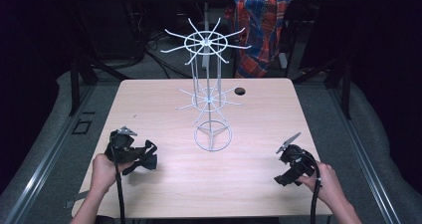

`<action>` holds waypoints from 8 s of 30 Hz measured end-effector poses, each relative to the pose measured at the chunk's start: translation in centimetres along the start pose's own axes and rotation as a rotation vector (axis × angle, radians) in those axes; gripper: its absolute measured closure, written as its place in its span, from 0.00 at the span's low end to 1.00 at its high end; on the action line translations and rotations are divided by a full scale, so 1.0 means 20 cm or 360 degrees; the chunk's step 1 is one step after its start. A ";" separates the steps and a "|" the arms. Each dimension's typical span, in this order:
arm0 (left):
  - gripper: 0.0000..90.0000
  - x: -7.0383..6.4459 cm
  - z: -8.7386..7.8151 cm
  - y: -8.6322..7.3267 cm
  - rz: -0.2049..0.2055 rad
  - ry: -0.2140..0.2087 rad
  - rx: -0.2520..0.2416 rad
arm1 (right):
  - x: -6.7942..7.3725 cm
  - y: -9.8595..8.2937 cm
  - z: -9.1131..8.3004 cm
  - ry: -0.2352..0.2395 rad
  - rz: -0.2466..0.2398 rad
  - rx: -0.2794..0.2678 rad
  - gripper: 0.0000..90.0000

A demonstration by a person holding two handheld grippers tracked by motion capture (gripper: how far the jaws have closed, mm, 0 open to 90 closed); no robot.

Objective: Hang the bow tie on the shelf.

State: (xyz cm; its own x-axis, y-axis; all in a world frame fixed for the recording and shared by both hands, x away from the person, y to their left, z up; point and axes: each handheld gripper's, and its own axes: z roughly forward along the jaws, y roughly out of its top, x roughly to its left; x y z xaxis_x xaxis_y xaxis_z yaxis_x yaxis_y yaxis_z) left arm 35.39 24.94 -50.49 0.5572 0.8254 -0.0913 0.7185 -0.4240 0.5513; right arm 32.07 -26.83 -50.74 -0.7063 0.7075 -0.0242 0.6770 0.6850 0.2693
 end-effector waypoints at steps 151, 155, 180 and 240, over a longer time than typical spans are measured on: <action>0.96 -0.19 -0.01 0.54 -0.0010 -0.0234 -0.0582 | -0.01 -0.01 0.02 0.0016 0.0023 0.0043 0.15; 0.96 -0.20 0.00 0.54 -0.0015 -0.0240 -0.0575 | -0.01 -0.01 0.01 0.0018 0.0023 0.0042 0.15; 0.96 -0.23 0.10 0.58 -0.0001 -0.0306 -0.0562 | -0.01 -0.01 0.02 0.0026 0.0027 0.0039 0.15; 0.43 -0.28 0.17 0.58 -0.0016 -0.0318 -0.0405 | -0.01 -0.02 0.01 0.0041 0.0043 0.0004 0.15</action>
State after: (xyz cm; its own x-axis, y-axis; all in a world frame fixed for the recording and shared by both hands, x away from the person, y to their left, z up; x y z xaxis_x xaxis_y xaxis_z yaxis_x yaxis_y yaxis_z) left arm 42.17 14.14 -46.44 0.6393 0.7290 -0.2447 0.6111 -0.2885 0.7371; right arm 32.00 -27.31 -50.97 -0.6929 0.7210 0.0076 0.6962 0.6662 0.2674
